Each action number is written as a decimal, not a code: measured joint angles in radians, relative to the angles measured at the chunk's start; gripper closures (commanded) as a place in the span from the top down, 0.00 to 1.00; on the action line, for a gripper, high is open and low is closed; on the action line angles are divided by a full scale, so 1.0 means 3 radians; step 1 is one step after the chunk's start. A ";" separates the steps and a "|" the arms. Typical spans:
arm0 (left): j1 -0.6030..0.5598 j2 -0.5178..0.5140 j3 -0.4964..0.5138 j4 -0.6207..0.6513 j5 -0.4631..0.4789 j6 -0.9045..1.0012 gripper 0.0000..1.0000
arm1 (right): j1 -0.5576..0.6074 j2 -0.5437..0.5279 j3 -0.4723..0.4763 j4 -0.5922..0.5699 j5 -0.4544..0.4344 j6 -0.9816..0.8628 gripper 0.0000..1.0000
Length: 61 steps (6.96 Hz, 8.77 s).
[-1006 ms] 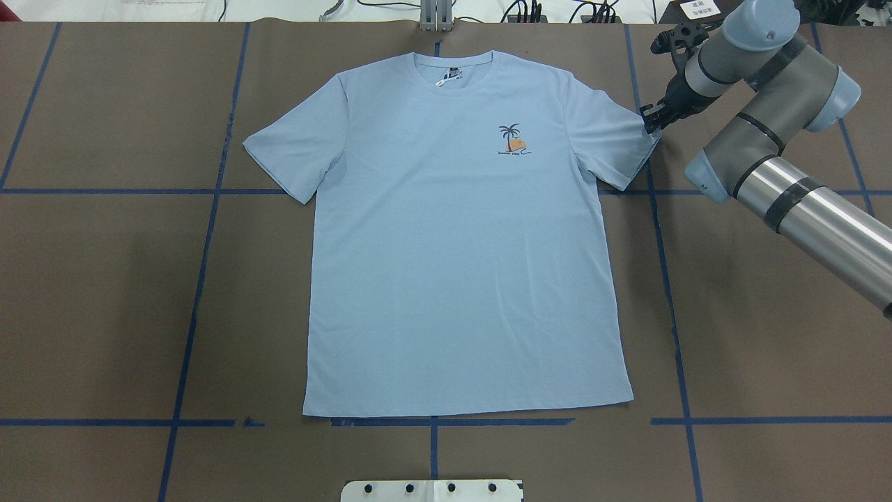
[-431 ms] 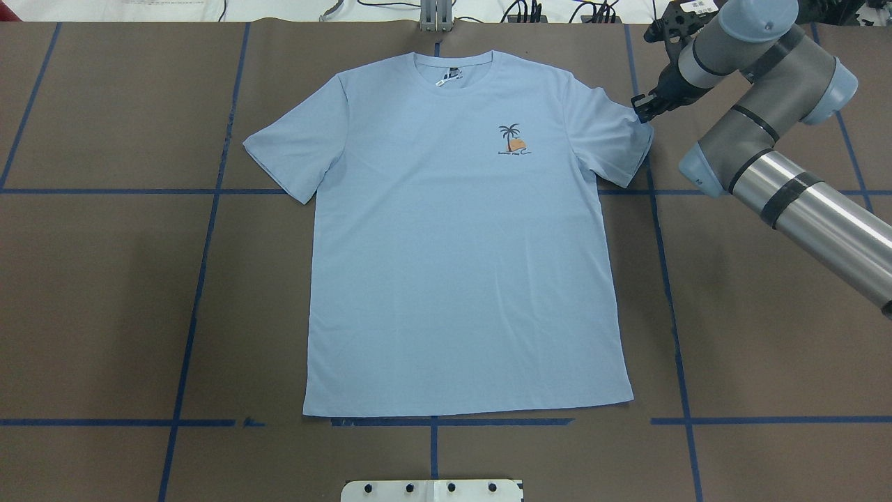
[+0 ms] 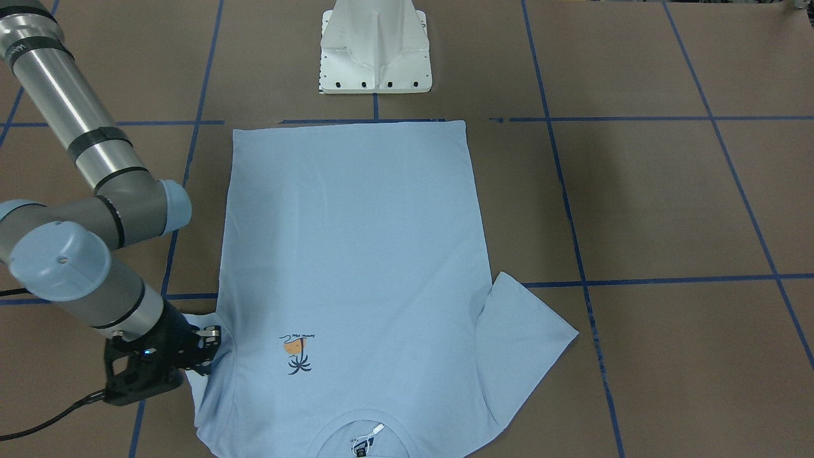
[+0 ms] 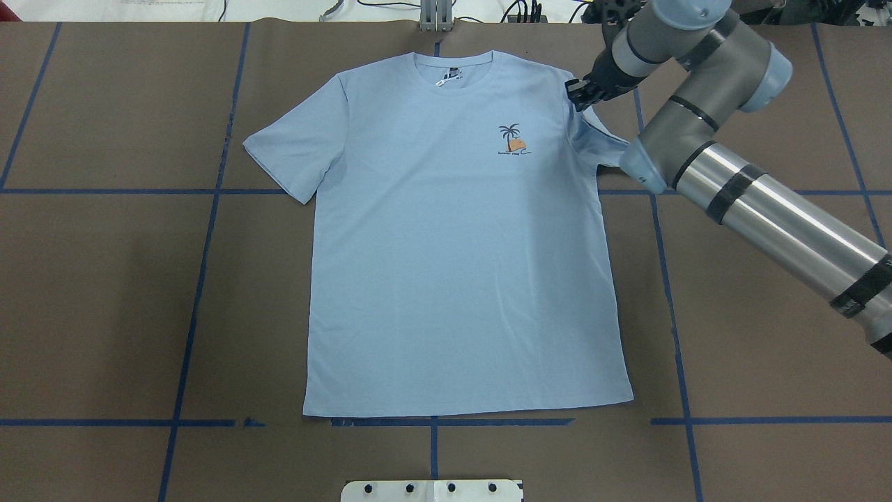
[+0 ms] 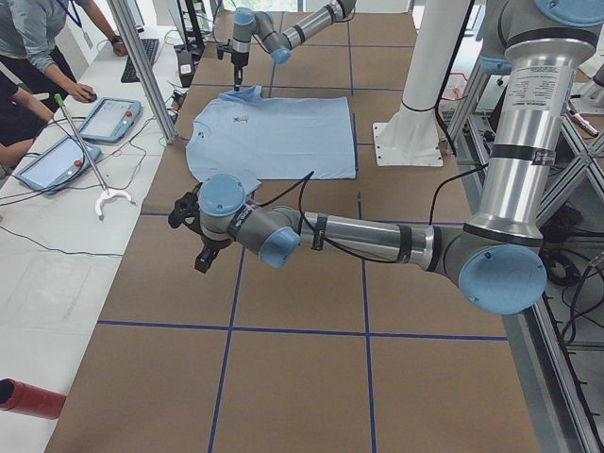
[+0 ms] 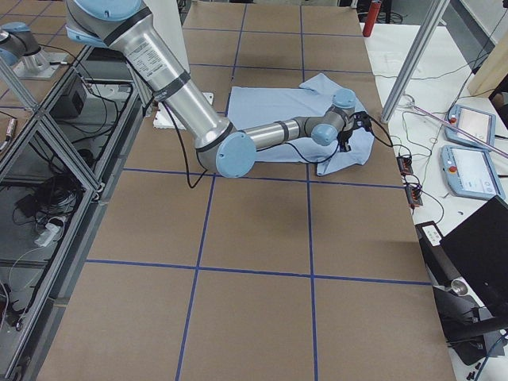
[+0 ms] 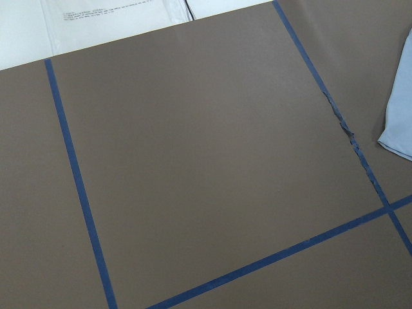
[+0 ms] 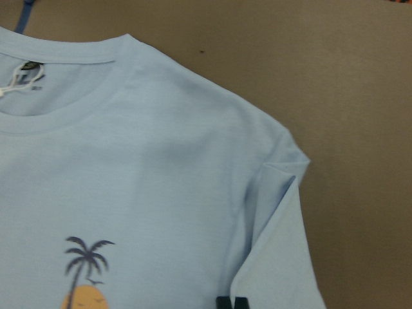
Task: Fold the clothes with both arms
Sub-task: 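Fold the grasped sleeve inward across the chest toward the collar, then release the sleeve and lift the right gripper while the left arm approaches the shirt, then fold the sleeve nearest the left gripper inward across the shirt, then move both grippers to the hem corners nearest the robot and grasp them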
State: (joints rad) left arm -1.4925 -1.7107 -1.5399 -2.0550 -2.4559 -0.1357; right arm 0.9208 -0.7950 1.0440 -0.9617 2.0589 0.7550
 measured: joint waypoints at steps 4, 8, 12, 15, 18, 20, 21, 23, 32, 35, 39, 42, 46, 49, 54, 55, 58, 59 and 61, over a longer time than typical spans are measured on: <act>0.0000 -0.0008 -0.0004 0.0002 -0.0001 -0.0020 1.00 | -0.0450 0.0642 -0.0453 -0.0344 -0.0958 0.0193 1.00; 0.0007 -0.0051 0.0020 -0.0051 0.0000 -0.0149 1.00 | -0.0468 0.0851 -0.0543 -0.0340 -0.1056 0.0649 1.00; 0.0613 -0.0318 0.0041 -0.0566 0.0570 -0.1616 1.00 | -0.0327 0.0763 0.0039 -0.1084 -0.0447 0.0891 1.00; 0.1418 -0.0550 0.0013 -0.0750 0.1474 -0.2884 0.98 | 0.0024 0.0085 0.1232 -0.1872 0.0242 0.0826 1.00; 0.2052 -0.1043 0.0529 -0.0810 0.2271 -0.3595 0.94 | 0.0215 -0.0525 0.2050 -0.2363 0.0377 0.0235 1.00; 0.2214 -0.1223 0.0857 -0.0896 0.2599 -0.3654 0.90 | 0.0177 -0.0588 0.2172 -0.2529 0.0354 0.0041 1.00; 0.2243 -0.1266 0.0958 -0.0912 0.2680 -0.3651 0.87 | 0.0141 -0.0583 0.2167 -0.2537 0.0340 0.0035 1.00; 0.2277 -0.1350 0.1125 -0.0931 0.2780 -0.3638 0.84 | 0.0116 -0.0572 0.2139 -0.2537 0.0332 0.0045 1.00; 0.2345 -0.1415 0.1242 -0.0984 0.2823 -0.3566 0.53 | 0.0113 -0.0571 0.2074 -0.2531 0.0331 0.0043 1.00; 0.2346 -0.1411 0.1227 -0.0973 0.2808 -0.3484 0.21 | 0.0113 -0.0567 0.2068 -0.2530 0.0331 0.0045 1.00; 0.2345 -0.1419 0.1049 -0.0890 0.2720 -0.3471 0.00 | 0.0114 -0.0570 0.1959 -0.2397 0.0326 0.0046 1.00; 0.2420 -0.1749 0.0846 -0.0299 0.2654 -0.3581 0.00 | 0.0126 -0.0567 0.1886 -0.2271 0.0331 0.0056 1.00; 0.2663 -0.2977 0.1929 -0.0035 0.2683 -0.4055 0.99 | 0.0144 -0.0563 0.1888 -0.2265 0.0333 0.0062 1.00; 0.2681 -0.2993 0.2072 -0.0331 0.2741 -0.4023 1.00 | 0.0147 -0.0566 0.1875 -0.2265 0.0334 0.0062 1.00; 0.2644 -0.2528 0.1171 -0.0063 0.2255 -0.3926 1.00 | 0.0022 -0.0730 0.2173 -0.2255 0.0334 0.0298 1.00; 0.2644 -0.2236 0.0608 0.0291 0.2181 -0.3804 1.00 | -0.0133 -0.0922 0.2415 -0.2184 0.0253 0.0551 1.00; 0.2707 -0.1193 -0.1073 0.0874 0.2000 -0.3603 1.00 | -0.1057 -0.1927 0.3220 -0.1343 -0.0446 0.1661 1.00; 0.2734 -0.1027 -0.1317 0.0922 0.1986 -0.3597 1.00 | -0.1393 -0.2301 0.3297 -0.0899 -0.0727 0.1928 1.00; 0.2753 -0.0927 -0.1446 0.0951 0.1995 -0.3598 1.00 | -0.1861 -0.2815 0.3323 -0.0353 -0.1107 0.2175 1.00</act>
State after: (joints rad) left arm -0.6666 -1.9887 -1.9738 -1.7698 -1.8574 -1.2151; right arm 0.3625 -1.6394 2.0410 -1.0675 1.7267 1.4075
